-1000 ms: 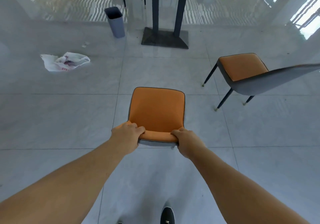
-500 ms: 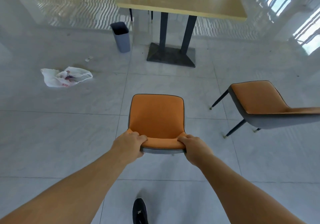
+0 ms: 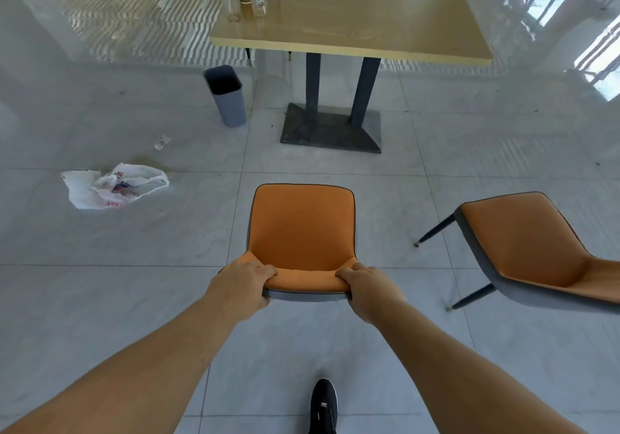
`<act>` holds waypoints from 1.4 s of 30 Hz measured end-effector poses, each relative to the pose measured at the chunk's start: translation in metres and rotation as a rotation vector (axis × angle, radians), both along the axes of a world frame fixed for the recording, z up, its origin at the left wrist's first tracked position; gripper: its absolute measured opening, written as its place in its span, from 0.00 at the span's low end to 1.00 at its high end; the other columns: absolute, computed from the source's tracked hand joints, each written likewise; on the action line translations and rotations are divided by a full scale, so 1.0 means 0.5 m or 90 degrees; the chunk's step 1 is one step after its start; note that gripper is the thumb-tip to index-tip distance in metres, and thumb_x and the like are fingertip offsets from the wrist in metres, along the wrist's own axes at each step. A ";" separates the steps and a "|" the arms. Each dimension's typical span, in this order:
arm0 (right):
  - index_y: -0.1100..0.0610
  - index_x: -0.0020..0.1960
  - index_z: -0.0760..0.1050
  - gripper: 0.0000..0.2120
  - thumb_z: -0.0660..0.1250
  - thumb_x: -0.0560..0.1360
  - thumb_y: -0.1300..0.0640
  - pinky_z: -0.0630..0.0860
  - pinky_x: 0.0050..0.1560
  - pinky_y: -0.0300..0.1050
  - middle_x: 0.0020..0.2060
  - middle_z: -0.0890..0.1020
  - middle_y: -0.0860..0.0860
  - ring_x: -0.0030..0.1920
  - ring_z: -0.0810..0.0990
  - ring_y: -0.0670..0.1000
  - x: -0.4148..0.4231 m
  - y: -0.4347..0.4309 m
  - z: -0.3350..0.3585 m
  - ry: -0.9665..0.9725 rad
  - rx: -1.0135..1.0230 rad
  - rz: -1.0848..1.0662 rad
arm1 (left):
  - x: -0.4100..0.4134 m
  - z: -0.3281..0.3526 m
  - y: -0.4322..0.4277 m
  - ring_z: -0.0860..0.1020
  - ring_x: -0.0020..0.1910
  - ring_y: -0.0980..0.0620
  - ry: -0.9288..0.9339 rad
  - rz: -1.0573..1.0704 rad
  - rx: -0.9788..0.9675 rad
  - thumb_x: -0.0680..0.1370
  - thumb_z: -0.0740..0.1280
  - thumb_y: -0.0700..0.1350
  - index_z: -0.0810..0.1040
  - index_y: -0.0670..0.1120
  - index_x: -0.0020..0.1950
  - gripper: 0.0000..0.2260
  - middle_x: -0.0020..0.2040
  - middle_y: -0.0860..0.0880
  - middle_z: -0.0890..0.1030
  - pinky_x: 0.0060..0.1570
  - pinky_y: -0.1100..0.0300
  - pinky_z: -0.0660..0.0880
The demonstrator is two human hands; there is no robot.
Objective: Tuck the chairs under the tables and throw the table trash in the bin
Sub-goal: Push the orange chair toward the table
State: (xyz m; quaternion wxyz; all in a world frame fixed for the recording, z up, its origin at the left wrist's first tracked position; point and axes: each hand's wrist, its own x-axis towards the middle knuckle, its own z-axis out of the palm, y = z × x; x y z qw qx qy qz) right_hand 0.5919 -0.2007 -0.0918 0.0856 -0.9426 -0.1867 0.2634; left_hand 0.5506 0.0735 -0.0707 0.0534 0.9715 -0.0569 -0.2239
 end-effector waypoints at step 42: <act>0.44 0.64 0.73 0.15 0.65 0.80 0.58 0.79 0.57 0.52 0.61 0.76 0.50 0.57 0.76 0.55 1.203 0.200 -0.017 -0.021 -0.006 -0.083 | 1.228 -0.006 0.197 0.74 0.62 0.47 0.018 -0.014 -0.002 0.78 0.70 0.58 0.71 0.58 0.73 0.24 0.64 0.51 0.76 0.58 0.51 0.77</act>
